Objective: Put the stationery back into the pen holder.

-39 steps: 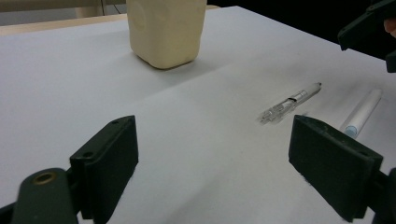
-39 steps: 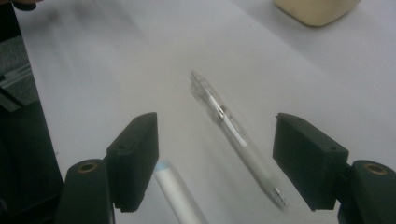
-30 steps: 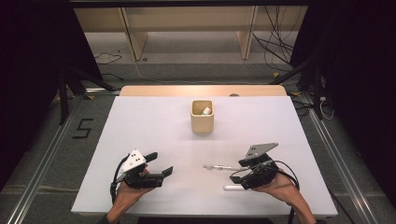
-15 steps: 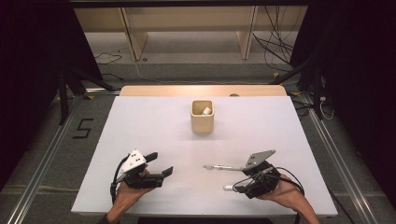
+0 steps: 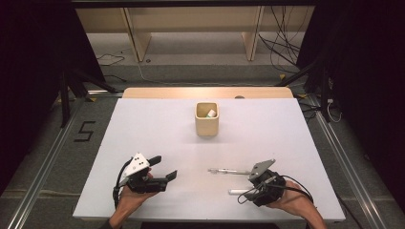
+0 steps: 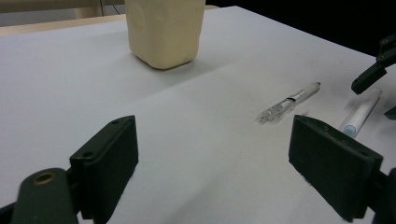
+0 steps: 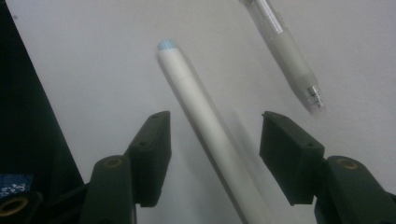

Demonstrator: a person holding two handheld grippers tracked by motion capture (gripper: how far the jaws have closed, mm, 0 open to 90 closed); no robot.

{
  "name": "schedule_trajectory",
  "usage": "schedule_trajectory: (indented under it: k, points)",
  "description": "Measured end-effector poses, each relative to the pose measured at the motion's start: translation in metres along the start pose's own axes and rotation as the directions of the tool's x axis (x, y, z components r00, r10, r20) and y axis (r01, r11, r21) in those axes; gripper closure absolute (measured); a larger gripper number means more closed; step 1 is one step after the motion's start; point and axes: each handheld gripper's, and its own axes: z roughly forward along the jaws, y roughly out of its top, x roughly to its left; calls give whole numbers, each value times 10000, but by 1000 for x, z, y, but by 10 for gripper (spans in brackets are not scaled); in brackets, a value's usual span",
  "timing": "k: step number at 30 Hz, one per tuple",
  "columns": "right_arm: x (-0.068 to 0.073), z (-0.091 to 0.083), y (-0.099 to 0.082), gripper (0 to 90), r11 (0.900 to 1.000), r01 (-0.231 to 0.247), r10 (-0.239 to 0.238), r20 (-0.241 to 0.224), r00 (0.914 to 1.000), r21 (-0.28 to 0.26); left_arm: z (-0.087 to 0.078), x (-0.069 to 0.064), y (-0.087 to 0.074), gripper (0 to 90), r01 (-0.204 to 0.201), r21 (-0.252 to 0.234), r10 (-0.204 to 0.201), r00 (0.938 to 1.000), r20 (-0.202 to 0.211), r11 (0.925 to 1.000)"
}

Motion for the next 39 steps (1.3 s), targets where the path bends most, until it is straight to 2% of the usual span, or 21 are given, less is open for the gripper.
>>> schedule_trajectory:
  k: [5, 15, 20, 27, 31, 33, 34, 36, 37, 39]
  points:
    - [1, 4, -1, 489, 9991, 340, -346, 231, 9991, 257, 0, 0, 0, 154, -14, 14, 14, 10000, 10, 10000]
    - [0, 9, -1, 581, 9972, 421, -446, 400, 9982, 619, 0, 0, 0, 154, -16, 18, 16, 10000, -2, 10000]
    - [-1, 10, -1, 645, 9971, 452, -465, 189, 9987, 612, 0, -1, 0, 154, -36, 47, 35, 10000, 27, 10000]
    - [0, 11, 5, 700, 9909, 803, -803, -48, 9968, 1079, 1, -1, -1, 155, -53, 67, 53, 10000, 28, 10000]
    - [-1, 12, 7, 729, 9892, 941, -924, -205, 9955, 1127, 2, -1, -1, 155, -47, 78, 47, 10000, 53, 10000]
    - [0, 11, 7, 746, 9880, 906, -884, -230, 9958, 1249, 1, -2, -1, 155, -64, 77, 64, 10000, 68, 9999]
    - [0, 12, 8, 755, 9869, 1065, -1047, -213, 9943, 1211, 1, -2, -1, 155, -56, 74, 56, 10000, 68, 10000]
    - [1, 12, 9, 774, 9846, 1081, -1057, -247, 9941, 1371, 2, -1, -1, 155, -37, 80, 37, 10000, 61, 10000]
    - [1, 12, 9, 779, 9826, 1292, -1269, -257, 9916, 1332, 2, -1, -1, 155, -44, 85, 44, 10000, 57, 10000]
    - [2, 12, 10, 781, 9824, 1217, -1191, -269, 9925, 1416, 2, -2, -1, 155, -57, 83, 56, 10000, 66, 9999]
